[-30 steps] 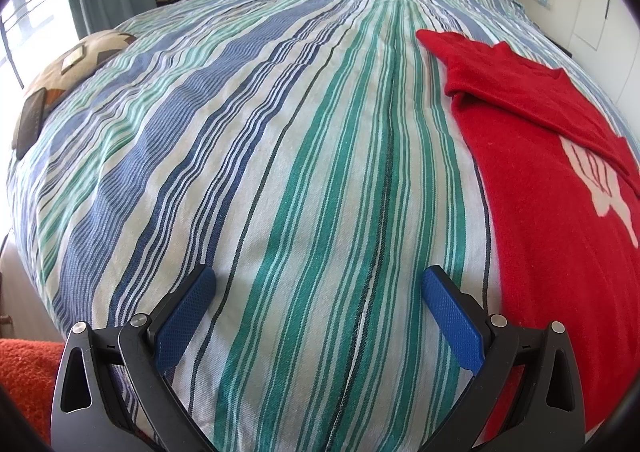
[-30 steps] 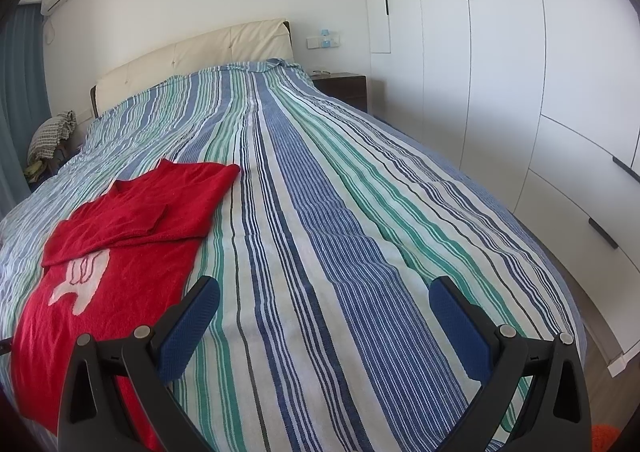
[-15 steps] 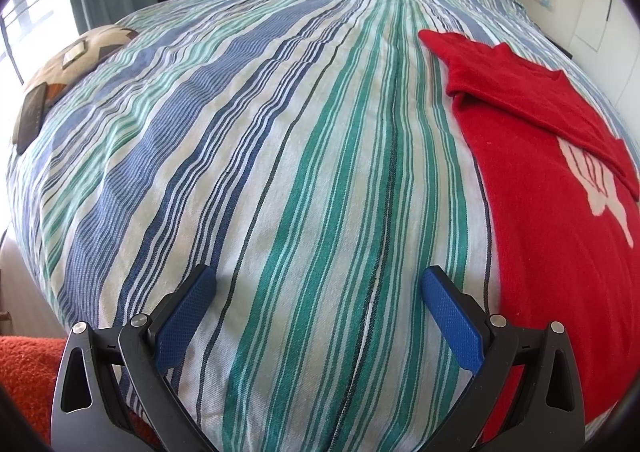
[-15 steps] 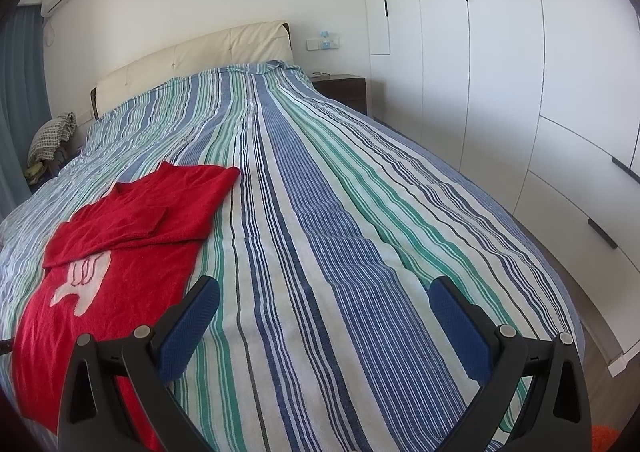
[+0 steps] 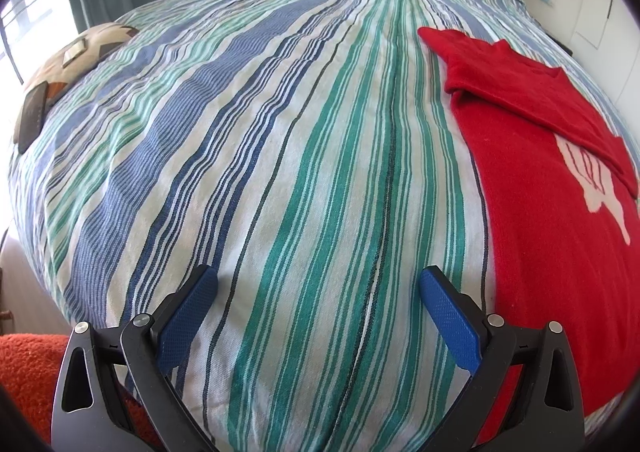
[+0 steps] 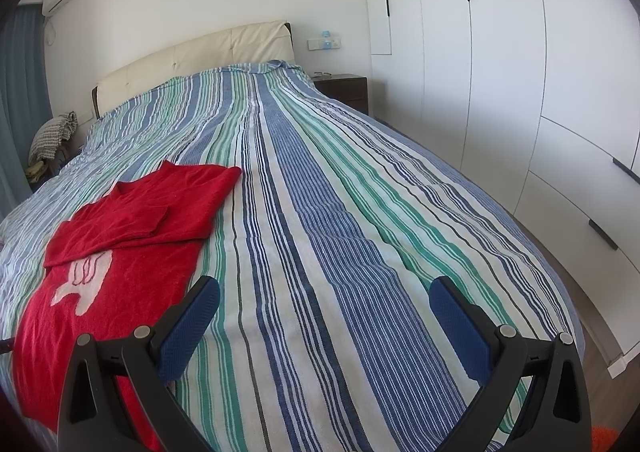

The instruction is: Fold small clothes

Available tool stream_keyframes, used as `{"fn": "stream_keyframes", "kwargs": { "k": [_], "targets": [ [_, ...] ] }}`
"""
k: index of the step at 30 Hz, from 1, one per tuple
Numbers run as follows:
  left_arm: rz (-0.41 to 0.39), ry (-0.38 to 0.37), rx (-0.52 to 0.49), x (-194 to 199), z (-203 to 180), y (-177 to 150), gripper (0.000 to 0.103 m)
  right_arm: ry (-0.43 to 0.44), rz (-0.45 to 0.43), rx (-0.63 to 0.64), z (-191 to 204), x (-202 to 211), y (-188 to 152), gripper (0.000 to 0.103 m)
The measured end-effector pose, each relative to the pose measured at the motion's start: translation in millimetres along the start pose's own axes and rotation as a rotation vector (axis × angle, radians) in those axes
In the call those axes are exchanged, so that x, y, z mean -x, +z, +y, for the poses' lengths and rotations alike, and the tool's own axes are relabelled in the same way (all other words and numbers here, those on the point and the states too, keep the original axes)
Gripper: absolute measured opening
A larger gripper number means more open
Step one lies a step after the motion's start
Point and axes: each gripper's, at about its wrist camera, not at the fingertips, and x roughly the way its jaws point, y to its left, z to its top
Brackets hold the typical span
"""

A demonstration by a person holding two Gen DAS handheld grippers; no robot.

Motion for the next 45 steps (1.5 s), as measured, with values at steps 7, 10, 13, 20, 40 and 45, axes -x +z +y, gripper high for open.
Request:
{"fn": "stream_keyframes", "kwargs": {
  "k": [7,10,13,20,40,45],
  "targets": [
    [0.106,-0.317,0.048,47,11,-21,0.101,0.276,0.167,0.041,16,32,30,0.103],
    [0.182,-0.384,-0.004,44,-9,-38,0.098,0.452,0.329,0.072,39,39,20,0.103],
    [0.232,-0.429,-0.063,39,-32,-45,0.08,0.561,0.496,0.129,70,36,-9,0.103],
    [0.326,-0.467,-0.118,31,-58,-59,0.03,0.542,0.747,0.12,100,1,-76,0.081],
    [0.021,-0.615,0.103,31,-73,152,0.002,0.618,0.365,-0.141,113,-83,105,0.004],
    [-0.001,-0.505,0.105,-47,-118,245,0.003,0.601,0.324,-0.13,147,-188,153,0.005]
  ]
}}
